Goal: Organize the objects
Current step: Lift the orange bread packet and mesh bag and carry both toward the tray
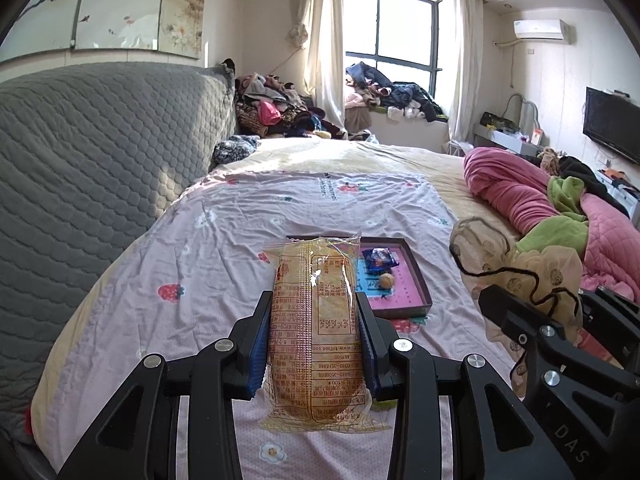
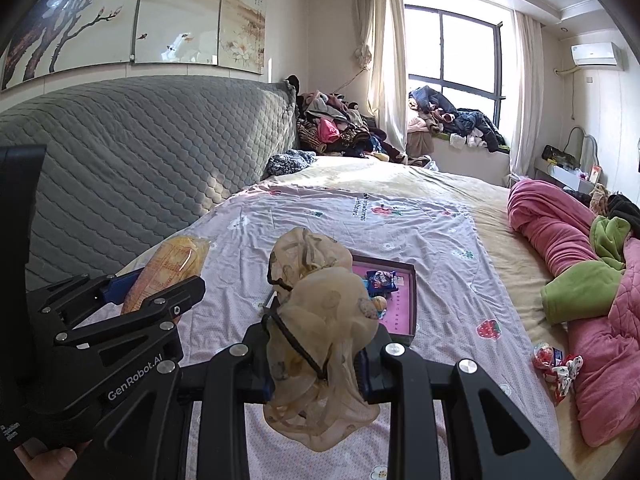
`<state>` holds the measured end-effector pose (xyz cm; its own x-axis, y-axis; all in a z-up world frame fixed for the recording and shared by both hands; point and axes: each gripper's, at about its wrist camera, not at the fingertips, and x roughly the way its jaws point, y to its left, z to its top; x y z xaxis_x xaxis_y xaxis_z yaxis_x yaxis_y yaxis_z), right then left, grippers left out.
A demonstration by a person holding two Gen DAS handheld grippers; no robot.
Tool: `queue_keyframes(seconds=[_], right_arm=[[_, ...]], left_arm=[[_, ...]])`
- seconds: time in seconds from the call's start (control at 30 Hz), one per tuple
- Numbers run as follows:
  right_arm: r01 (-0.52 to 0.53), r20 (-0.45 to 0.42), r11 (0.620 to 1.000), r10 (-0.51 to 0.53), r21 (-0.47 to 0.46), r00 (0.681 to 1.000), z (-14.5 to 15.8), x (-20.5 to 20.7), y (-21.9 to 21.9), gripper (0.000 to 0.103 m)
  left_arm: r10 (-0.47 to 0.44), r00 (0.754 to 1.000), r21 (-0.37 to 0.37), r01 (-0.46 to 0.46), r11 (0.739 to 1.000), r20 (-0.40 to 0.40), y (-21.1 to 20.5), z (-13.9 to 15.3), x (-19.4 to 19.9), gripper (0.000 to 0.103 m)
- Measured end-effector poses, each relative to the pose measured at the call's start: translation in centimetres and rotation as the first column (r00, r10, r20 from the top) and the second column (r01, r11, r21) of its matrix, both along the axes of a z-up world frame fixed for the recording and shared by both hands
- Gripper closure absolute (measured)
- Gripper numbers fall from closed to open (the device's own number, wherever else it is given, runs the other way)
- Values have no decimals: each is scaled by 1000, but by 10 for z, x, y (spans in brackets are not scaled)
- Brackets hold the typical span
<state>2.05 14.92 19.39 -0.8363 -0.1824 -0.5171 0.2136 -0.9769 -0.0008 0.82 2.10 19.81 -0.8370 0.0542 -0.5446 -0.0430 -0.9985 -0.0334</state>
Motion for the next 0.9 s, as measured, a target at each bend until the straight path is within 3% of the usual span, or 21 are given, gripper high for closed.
queue_keyframes(seconds=[0.9], right_arm=[[33,-54,999,-34,-9,998,20,-78,25,71]], left_arm=[[-23,1000,-34,22,999,-15,19,13,-102,64]])
